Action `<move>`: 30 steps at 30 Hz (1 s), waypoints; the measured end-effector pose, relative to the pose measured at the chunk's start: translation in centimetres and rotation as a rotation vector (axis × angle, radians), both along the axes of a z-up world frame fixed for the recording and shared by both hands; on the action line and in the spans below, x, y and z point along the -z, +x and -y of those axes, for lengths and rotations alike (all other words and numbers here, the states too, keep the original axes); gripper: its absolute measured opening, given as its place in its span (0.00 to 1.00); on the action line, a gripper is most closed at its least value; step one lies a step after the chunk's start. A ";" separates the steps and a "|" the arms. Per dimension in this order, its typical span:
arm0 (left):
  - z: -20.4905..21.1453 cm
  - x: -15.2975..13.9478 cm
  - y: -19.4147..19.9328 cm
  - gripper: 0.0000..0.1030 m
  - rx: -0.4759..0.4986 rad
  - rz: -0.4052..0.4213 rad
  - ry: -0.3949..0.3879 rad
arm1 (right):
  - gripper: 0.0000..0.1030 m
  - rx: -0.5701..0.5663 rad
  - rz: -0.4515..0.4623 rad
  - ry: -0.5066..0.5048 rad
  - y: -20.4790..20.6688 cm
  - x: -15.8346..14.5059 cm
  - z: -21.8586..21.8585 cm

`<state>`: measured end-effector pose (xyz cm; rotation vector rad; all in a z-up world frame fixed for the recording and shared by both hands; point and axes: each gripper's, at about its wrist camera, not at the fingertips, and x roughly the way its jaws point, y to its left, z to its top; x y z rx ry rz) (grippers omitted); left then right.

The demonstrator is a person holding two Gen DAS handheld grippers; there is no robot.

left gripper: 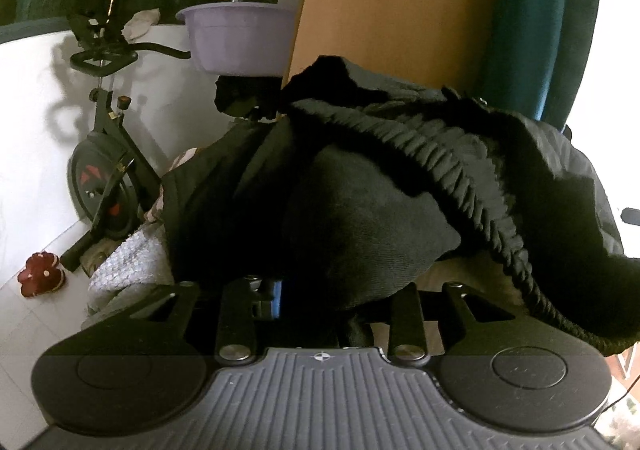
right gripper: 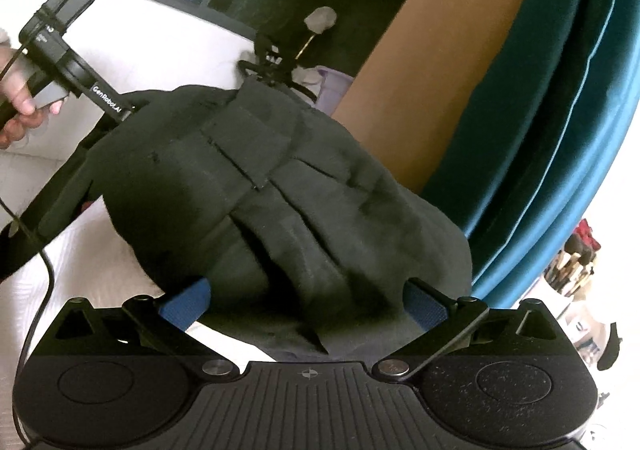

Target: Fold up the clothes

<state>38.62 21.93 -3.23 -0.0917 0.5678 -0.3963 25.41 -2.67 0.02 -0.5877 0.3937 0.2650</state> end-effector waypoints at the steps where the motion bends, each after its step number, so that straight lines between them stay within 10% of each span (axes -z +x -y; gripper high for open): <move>1: 0.0 0.1 0.0 0.31 0.004 0.001 0.004 | 0.99 -0.004 0.000 -0.004 -0.1 -0.1 0.0; 20: 0.0 1.5 0.4 0.43 0.006 -0.017 -0.023 | 0.99 -0.044 0.026 -0.166 2.1 2.4 -1.9; 25: 0.2 1.5 0.4 0.43 0.003 -0.018 -0.008 | 0.97 -0.015 -0.011 0.031 5.2 -0.5 -1.7; 29: 0.3 1.5 0.3 0.47 0.002 -0.012 0.016 | 0.35 0.098 -0.114 0.490 8.2 -3.7 2.9; 30: 0.3 1.6 0.3 0.51 -0.002 -0.015 0.021 | 0.33 0.130 -0.140 0.585 8.8 -3.9 4.0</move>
